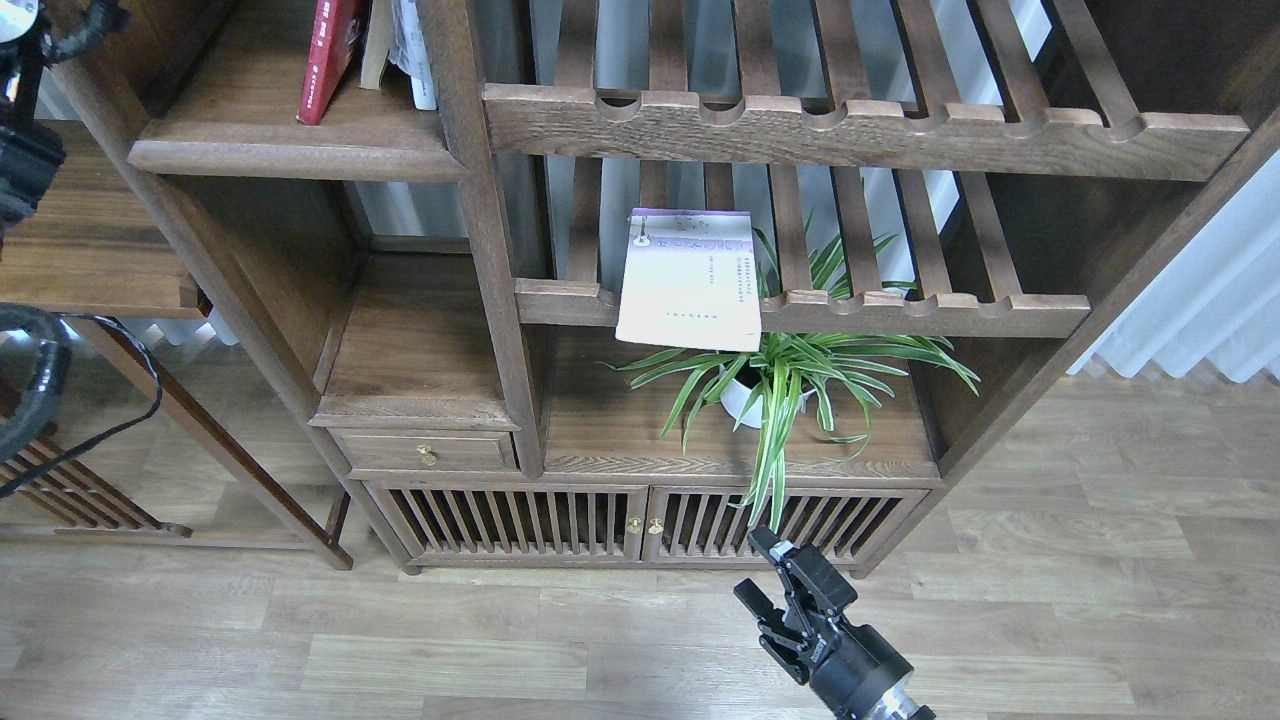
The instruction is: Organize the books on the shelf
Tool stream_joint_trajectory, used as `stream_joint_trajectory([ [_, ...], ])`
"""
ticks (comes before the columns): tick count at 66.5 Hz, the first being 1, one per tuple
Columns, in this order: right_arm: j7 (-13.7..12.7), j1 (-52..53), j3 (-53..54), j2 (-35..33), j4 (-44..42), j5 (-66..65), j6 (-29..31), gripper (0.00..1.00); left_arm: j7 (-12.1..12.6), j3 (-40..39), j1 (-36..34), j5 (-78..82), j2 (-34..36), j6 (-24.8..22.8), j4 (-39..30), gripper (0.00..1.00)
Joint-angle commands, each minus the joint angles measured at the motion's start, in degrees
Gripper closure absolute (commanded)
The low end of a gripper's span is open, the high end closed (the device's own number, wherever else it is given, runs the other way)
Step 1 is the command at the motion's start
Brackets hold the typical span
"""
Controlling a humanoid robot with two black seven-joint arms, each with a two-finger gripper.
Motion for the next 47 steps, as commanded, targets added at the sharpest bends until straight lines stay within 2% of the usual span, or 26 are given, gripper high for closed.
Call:
stream_joint_trajectory([
  [1, -0.09, -0.04, 0.05, 0.00, 0.08, -0.01, 0.00, 0.01, 9.32, 0.35, 0.23, -0.35, 2.78, -0.01, -1.41, 0.30],
  [30, 0.00, -0.12, 0.14, 0.09, 0.08, -0.01, 0.00, 0.01, 9.56, 1.75, -0.29, 0.45, 5.24, -0.01, -1.33, 0.25],
  [34, 0.00, -0.12, 0.14, 0.00, 0.08, -0.01, 0.00, 0.01, 9.56, 3.16, -0.47, 0.53, 5.77, -0.01, -1.15, 0.14],
  [47, 0.00, -0.21, 0.14, 0.00, 0.08, -0.01, 0.00, 0.01, 9.56, 3.86, -0.56, 0.53, 6.56, -0.01, -1.06, 0.00],
])
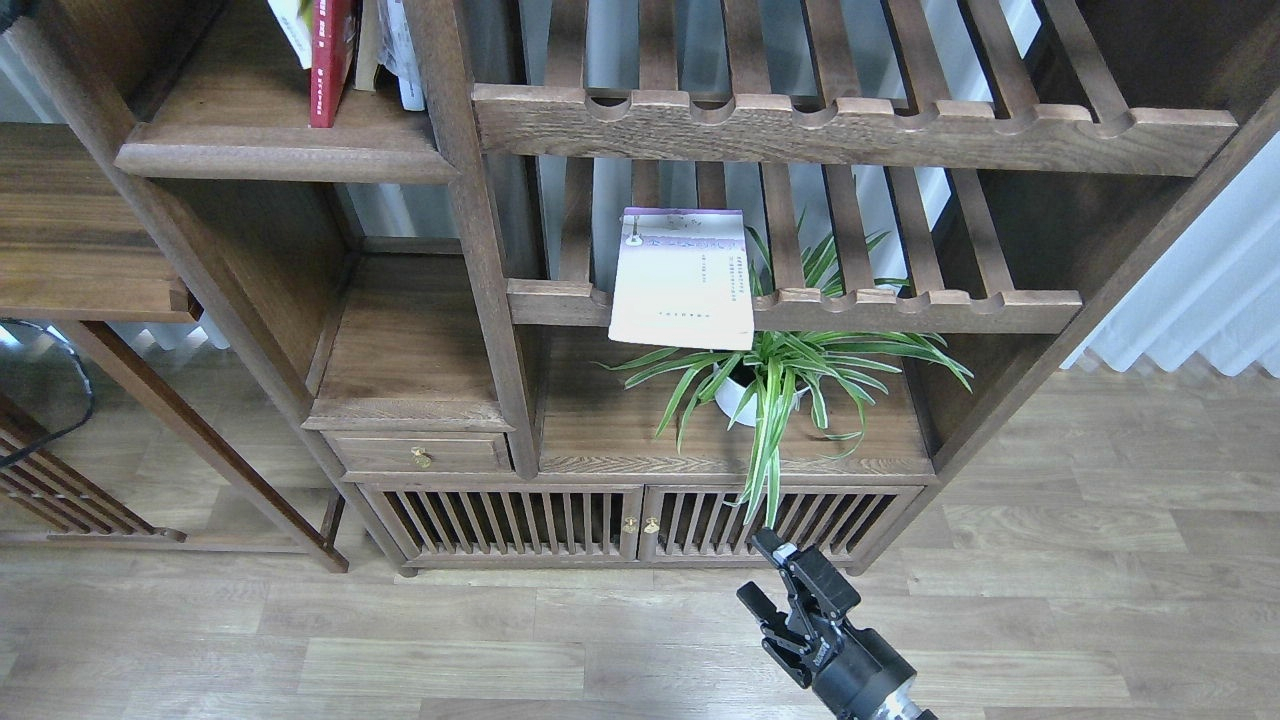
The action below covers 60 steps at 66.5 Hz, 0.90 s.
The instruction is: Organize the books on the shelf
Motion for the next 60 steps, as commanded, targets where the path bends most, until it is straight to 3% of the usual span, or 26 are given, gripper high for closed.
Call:
stream_joint_trajectory([
  [1, 0.00, -0.02, 0.00, -0.01, 0.00, -0.02, 0.00, 0.01, -0.01, 0.40, -0.09, 0.01, 0.49, 0.02, 0.01, 0.00],
  [60, -0.09, -0.10, -0.09, 0.17, 0.00, -0.02, 0.00, 0.01, -0.01, 3.04, -0.27, -0.07, 1.28, 0.02, 0.54, 0.00],
])
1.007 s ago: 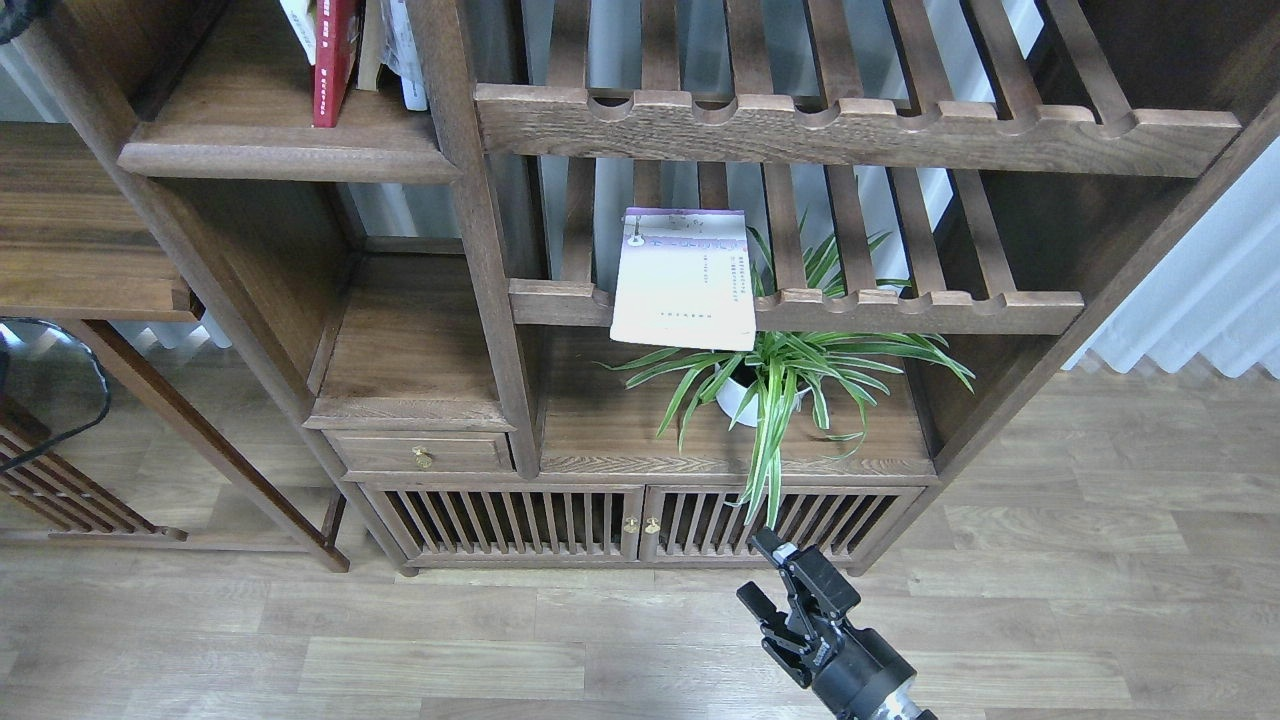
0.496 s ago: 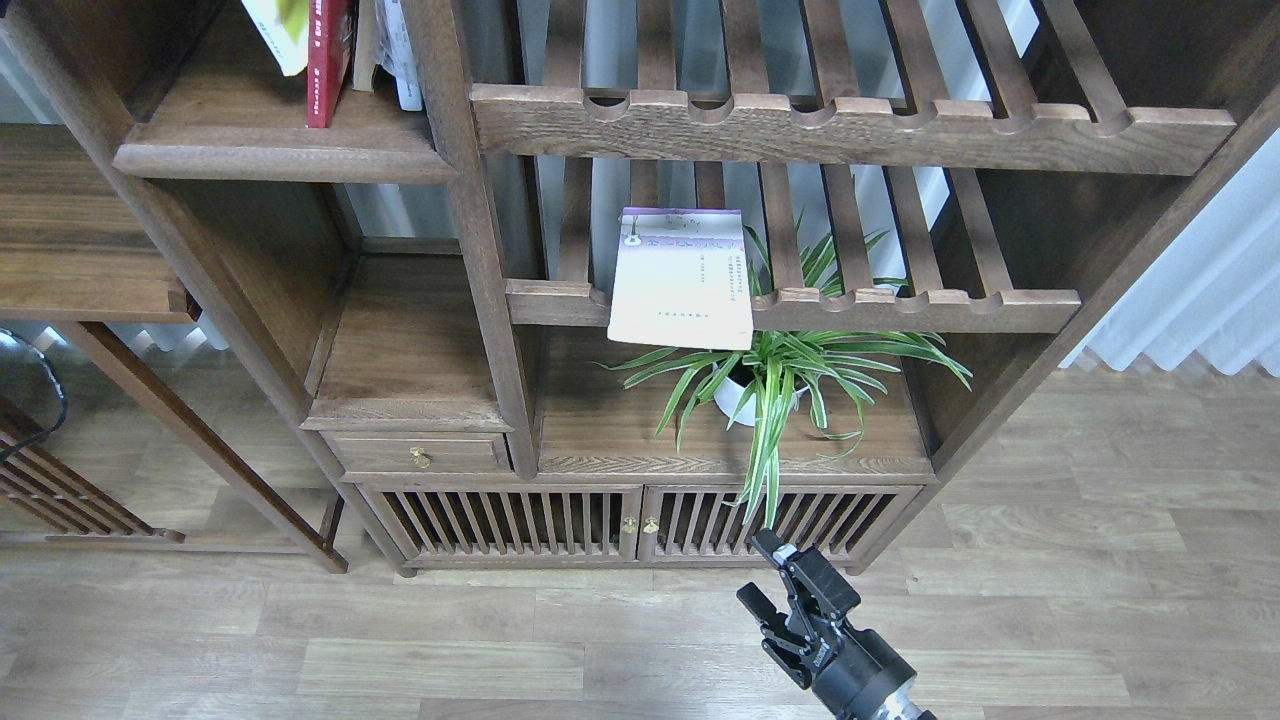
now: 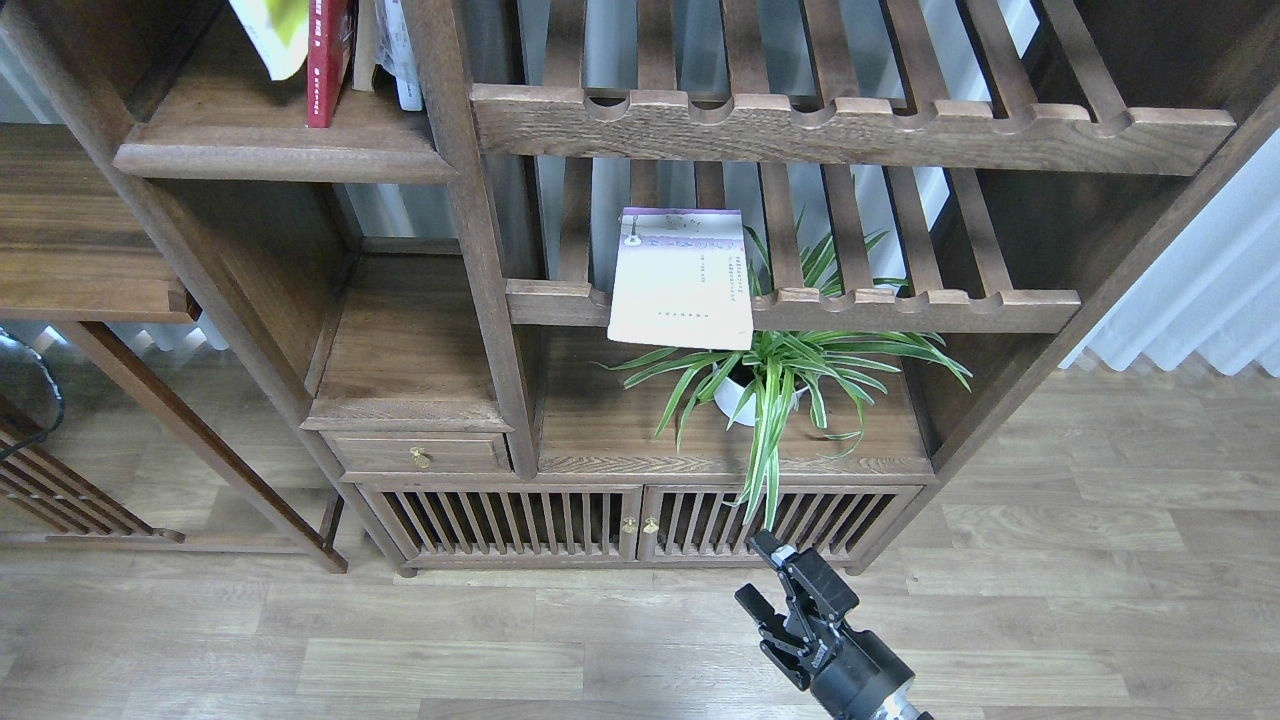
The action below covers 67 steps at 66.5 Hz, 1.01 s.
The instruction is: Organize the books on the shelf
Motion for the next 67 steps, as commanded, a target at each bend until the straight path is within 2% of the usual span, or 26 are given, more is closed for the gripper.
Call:
stream_joint_trajectory([
  [1, 0.07, 0.00, -0.01, 0.00, 0.00, 0.00, 0.00, 0.01, 0.00, 1.43, -0.12, -0.05, -0.09, 0.00, 0.08, 0.00],
  [22, -0.02, 0.00, 0.08, 0.00, 0.00, 0.00, 0.00, 0.01, 0.00, -0.06, -1.71, -1.27, -0.01, 0.00, -0.63, 0.00],
  [34, 0.07, -0.26, -0.09, 0.09, 0.35, 0.00, 0.00, 0.01, 0.00, -1.03, -0.57, -5.31, 3.51, 0.00, -4.05, 0.00],
  [50, -0.02, 0.09, -0.10, 0.70, 0.61, 0.00, 0.00, 0.01, 0.00, -1.20, 8.40, -17.18, 8.69, 0.00, -18.02, 0.00],
  [56, -0.02, 0.27, -0.01, 0.61, 1.31, 0.00, 0.00, 0.01, 0.00, -2.34, 13.75, -19.81, 13.08, 2.07, -25.49, 0.00],
  [64, -0.02, 0.44, -0.01, 0.26, 2.19, 0.00, 0.00, 0.01, 0.00, -4.54, 20.26, -23.86, 16.07, 2.16, -31.47, 0.00],
  [65, -0.02, 0.62, -0.01, 0.17, 2.63, 0.00, 0.00, 0.01, 0.00, -5.76, 23.57, -24.99, 17.64, 2.16, -34.87, 0.00],
  [67, -0.10, 0.79, -0.01, 0.17, 2.81, 0.00, 0.00, 0.01, 0.00, -6.73, 25.53, -25.44, 18.45, 2.25, -36.65, 0.00],
])
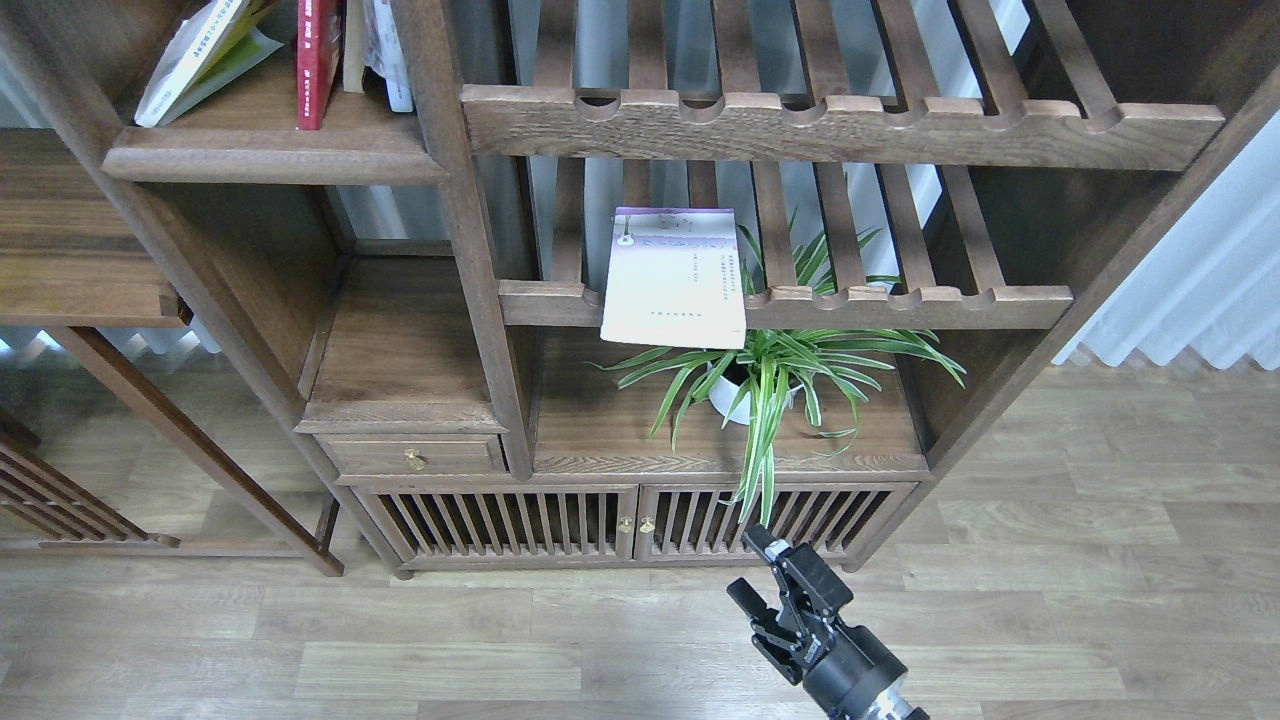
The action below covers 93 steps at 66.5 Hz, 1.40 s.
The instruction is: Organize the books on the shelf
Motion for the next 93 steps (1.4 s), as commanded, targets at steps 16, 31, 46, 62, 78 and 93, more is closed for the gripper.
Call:
stream_joint_trajectory([
  [16, 0.00, 2.23, -0.18, 0.50, 1.04, -0.02, 0.00, 0.01, 0.01, -8.48, 22.92, -4.42, 4.26, -0.53, -21.32, 0.00],
  [31, 0.09, 5.30, -0.53, 2.52, 0.60, -0.02, 0.00, 0.01, 0.01, -10.42, 36.18, -4.42, 4.00, -2.08, -21.23, 0.00],
  [46, 0.00, 6.62, -2.90, 4.54, 0.77, -0.63, 0.00, 0.01, 0.01, -9.89, 51.13, -2.40, 2.86, -2.08, -21.23, 0.00],
  [62, 0.18, 13.74, -7.12, 7.88, -5.29, -1.25, 0.00, 0.01, 0.01, -10.50, 59.93, 3.75, -2.76, -2.08, -16.93, 0.00],
  [78, 2.64, 20.60, -6.59, 8.15, -7.40, -1.33, 0.00, 0.01, 0.01, -11.12, 60.37, 9.81, -7.95, -2.08, -14.38, 0.00],
  [93, 2.64, 24.55, -6.33, 8.15, -9.07, -1.86, 0.00, 0.01, 0.01, -11.29, 60.28, 10.52, -10.06, -2.08, -13.41, 0.00],
])
